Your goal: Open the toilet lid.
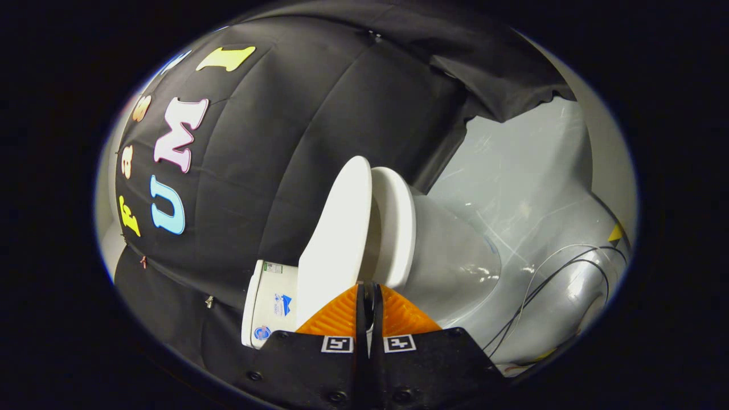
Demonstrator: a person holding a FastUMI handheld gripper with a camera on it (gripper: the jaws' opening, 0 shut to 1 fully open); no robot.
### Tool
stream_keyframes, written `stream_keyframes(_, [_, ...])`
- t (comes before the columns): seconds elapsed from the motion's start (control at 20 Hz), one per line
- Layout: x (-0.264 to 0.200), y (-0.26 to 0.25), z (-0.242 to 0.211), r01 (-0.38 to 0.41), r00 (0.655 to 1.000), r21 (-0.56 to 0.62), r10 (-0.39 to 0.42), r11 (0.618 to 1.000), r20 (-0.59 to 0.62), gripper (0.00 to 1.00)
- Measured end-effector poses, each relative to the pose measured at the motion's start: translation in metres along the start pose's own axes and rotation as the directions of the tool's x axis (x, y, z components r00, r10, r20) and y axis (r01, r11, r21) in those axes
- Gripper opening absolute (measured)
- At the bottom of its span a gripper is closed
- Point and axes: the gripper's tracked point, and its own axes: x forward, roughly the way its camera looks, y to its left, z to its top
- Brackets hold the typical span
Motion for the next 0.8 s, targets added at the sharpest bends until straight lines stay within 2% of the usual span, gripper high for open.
stream_keyframes(0.45, [-0.015, 0.047, 0.012, 0.066, 0.997, -0.122, -0.062, 0.99, 0.036, 0.05])
stream_keyframes(0.6, [-0.02, 0.061, 0.013, 0.097, 0.995, -0.204, -0.087, 0.974, 0.057, 0.05])
stream_keyframes(0.8, [-0.026, 0.094, 0.018, 0.12, 0.991, -0.247, -0.101, 0.961, 0.087, 0.05])
